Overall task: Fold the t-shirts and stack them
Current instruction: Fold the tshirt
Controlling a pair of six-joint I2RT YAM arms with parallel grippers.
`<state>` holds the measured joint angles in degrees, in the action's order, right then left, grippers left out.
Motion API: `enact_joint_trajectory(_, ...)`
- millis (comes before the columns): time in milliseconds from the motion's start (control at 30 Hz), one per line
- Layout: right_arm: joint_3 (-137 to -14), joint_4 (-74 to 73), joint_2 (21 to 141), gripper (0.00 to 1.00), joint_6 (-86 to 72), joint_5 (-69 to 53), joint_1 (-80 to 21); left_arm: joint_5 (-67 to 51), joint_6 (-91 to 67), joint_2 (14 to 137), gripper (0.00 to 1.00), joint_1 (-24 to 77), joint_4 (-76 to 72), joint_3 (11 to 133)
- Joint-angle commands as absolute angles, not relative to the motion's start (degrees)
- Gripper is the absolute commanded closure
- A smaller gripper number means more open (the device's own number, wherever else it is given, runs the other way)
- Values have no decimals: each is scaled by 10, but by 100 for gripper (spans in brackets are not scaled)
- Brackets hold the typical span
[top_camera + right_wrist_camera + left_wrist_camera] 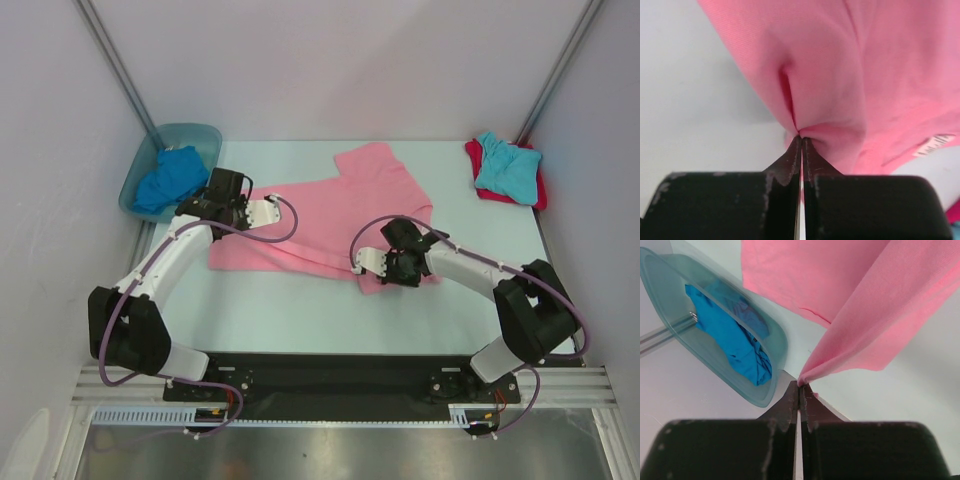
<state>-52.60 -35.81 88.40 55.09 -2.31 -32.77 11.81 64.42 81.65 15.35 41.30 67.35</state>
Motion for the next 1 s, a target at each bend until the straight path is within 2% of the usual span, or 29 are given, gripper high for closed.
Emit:
enact_joint_trajectory(0,-566,-358,853,100,563,19,-321,119,635,810,100,156,414,694)
enact_joint_trajectory(233,-627,-352,838,100,602,61,-291,112,635,821,100,157,414,700)
enact_joint_trajectory(433,-635,-306,880,100,619,97,-262,106,629,828,100,161,413,701)
enact_joint_trajectory(467,-632,-288,888,80,614,100,-261,106,629,831,100,162,412,702)
enact_joint_trajectory(567,-627,-259,923,48,595,117,-261,106,628,831,100,163,412,706)
enact_joint_trajectory(733,-624,-237,929,46,577,134,-259,111,631,828,100,163,413,706)
enact_joint_trajectory(967,-585,-322,833,48,584,80,-276,117,633,824,100,164,413,700)
